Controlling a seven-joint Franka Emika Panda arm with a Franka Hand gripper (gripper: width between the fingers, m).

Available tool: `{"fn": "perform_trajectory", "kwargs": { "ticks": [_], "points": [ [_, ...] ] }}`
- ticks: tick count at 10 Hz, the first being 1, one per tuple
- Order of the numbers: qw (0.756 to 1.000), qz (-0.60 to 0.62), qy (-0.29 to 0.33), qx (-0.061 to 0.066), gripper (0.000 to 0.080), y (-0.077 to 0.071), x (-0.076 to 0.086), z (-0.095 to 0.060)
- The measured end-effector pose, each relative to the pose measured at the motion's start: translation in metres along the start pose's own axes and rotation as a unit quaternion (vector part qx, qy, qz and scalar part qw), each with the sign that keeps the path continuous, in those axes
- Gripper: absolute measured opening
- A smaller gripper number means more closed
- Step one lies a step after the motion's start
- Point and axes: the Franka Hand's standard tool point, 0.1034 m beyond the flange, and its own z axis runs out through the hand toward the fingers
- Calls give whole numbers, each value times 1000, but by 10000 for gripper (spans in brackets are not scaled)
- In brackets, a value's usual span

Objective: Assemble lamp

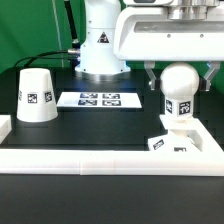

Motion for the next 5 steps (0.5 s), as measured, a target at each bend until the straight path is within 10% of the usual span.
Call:
{"fn": "perform_trajectory", "kwargs": {
  "ticks": [5],
  "points": [
    [982,189,-7,-5,578,3,-2,0]
  ]
}}
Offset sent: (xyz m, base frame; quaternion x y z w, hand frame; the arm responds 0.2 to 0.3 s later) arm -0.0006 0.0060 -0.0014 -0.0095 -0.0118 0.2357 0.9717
